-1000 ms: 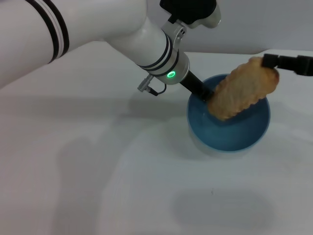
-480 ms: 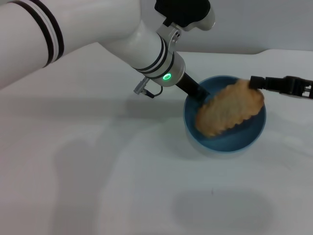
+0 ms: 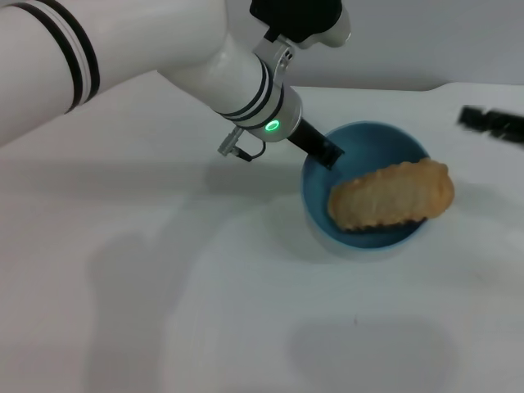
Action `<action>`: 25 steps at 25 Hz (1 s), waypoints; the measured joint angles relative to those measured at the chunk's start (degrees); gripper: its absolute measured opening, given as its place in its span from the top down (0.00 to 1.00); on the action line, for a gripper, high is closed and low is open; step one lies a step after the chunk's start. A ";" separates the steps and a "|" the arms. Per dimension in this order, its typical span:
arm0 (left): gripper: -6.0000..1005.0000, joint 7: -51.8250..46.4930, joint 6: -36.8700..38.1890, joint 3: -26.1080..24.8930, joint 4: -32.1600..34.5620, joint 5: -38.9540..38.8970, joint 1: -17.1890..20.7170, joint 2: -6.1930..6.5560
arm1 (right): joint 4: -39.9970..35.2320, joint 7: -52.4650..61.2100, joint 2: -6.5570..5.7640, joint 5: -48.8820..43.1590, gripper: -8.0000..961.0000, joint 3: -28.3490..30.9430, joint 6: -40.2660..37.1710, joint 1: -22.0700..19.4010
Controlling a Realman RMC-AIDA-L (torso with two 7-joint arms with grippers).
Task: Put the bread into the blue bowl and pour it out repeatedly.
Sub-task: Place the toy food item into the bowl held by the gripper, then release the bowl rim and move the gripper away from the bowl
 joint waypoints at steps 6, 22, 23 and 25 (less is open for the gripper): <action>1.00 0.00 8.60 -1.20 -0.48 0.29 -2.42 0.37 | -6.67 1.97 -0.77 4.47 0.59 2.88 -0.94 -4.88; 0.97 0.00 -1.47 15.77 1.91 -13.01 0.57 -0.73 | -6.46 1.64 -0.12 2.99 0.59 7.38 -0.33 -7.15; 0.97 0.00 -2.21 16.12 1.92 -13.37 0.76 -0.73 | -6.45 1.63 -0.12 2.99 0.59 7.40 -0.30 -7.13; 0.96 0.00 -4.16 17.02 1.90 -14.13 1.27 -0.73 | -6.44 1.62 -0.11 2.99 0.59 7.41 -0.27 -7.08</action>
